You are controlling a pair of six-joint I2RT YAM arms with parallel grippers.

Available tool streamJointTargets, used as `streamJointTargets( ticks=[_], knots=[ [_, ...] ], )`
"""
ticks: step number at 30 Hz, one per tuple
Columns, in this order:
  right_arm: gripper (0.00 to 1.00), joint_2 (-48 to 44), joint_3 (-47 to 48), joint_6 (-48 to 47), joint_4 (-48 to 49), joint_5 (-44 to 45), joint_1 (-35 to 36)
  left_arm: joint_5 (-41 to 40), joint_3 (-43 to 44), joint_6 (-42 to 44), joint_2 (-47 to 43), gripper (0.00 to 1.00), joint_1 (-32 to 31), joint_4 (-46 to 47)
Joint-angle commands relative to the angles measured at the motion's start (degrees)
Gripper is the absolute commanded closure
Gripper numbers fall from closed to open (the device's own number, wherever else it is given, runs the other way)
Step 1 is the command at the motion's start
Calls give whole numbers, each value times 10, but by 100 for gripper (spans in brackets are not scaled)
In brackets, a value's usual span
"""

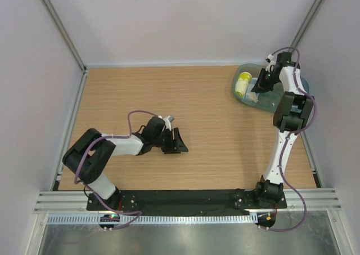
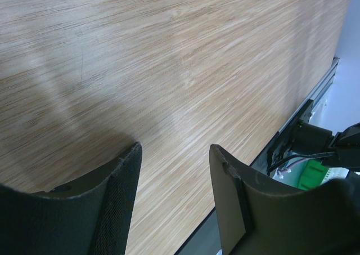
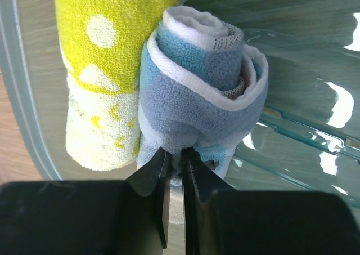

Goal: Roll the towels
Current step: Place the rolled towel into the container

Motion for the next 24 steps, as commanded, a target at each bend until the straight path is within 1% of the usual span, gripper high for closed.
streamJointTargets(
  ticks=[1,6,10,12,14,15,16,17,19,24],
  knots=[
    [89,-25,17,-12,-18,88,34,-75,-25,40,36,45,-1,-99],
    [89,-24,21,-22,-44,175,67,-73,-22,41,40,45,-1,-101],
    [89,-20,15,-17,-48,193,68,-72,-22,42,39,45,-1,-102],
    [87,-21,14,-16,-49,193,68,-72,-22,43,39,45,-1,-102],
    [79,-27,15,-13,-49,198,68,-73,-22,42,40,45,-1,-103],
    [73,-29,16,-10,-49,200,68,-73,-22,42,39,45,-1,-103],
    [64,-34,19,-9,-53,206,68,-73,-22,42,39,45,-1,-103],
    [61,-36,21,-6,-55,207,68,-74,-22,41,40,45,-1,-103],
    [56,-43,21,-1,-58,209,68,-74,-22,41,39,45,-1,-103],
    [53,-67,19,8,-60,200,68,-78,-22,40,37,45,-1,-105]
  ],
)
